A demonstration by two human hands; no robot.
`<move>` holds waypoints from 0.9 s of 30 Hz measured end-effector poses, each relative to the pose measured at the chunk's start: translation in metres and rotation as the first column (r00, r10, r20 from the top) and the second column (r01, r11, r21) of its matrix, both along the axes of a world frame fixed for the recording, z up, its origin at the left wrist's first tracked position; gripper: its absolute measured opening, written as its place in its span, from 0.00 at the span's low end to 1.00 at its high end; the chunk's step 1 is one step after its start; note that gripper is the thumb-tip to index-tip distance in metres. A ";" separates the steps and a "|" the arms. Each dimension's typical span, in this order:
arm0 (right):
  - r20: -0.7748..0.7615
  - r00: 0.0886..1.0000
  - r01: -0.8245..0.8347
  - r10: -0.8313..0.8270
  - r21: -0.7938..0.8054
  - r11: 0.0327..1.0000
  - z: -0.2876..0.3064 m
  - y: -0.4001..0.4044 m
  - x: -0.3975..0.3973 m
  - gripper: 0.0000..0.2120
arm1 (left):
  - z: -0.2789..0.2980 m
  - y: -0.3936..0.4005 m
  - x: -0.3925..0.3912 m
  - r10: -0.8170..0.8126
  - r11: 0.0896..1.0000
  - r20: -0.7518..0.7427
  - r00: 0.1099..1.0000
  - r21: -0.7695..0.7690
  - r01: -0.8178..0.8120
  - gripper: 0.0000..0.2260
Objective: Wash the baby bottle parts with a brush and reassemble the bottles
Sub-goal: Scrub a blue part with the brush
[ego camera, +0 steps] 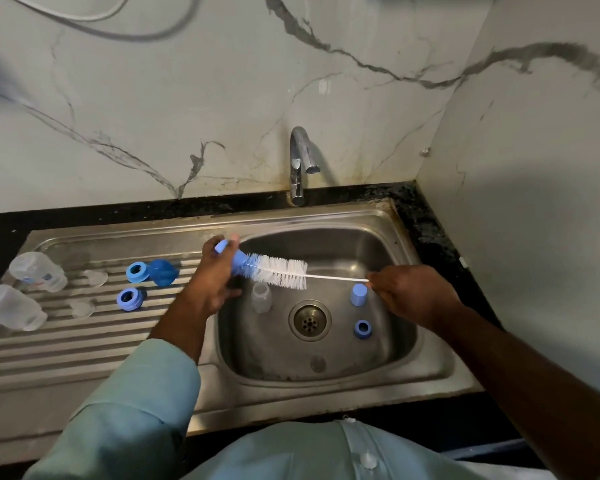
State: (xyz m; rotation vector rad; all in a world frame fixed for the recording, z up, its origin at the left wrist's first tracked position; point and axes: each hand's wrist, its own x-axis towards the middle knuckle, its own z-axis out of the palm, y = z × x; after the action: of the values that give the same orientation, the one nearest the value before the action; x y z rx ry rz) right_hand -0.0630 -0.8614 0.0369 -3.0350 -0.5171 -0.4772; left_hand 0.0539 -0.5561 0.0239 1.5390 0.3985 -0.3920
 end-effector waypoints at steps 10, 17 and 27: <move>-0.014 0.998 0.058 -0.056 0.253 0.966 0.002 0.003 -0.010 0.17 | -0.008 0.007 0.014 0.144 0.987 -0.073 0.987 0.087 -0.137 0.20; 0.234 0.950 -0.204 0.207 -0.039 0.978 0.009 0.021 -0.014 0.06 | -0.014 -0.005 0.030 0.182 0.932 -0.262 0.948 -0.260 -0.251 0.11; -0.032 0.981 0.193 -0.190 0.134 0.972 -0.024 -0.027 -0.032 0.14 | 0.004 0.020 0.044 0.269 0.747 -0.280 0.922 -0.543 -0.383 0.22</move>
State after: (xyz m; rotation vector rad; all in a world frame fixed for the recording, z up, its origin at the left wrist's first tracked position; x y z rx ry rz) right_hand -0.0953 -0.8885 0.0127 -2.9667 -0.1818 -0.4686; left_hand 0.0983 -0.5365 0.0276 0.7968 0.6172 -0.3382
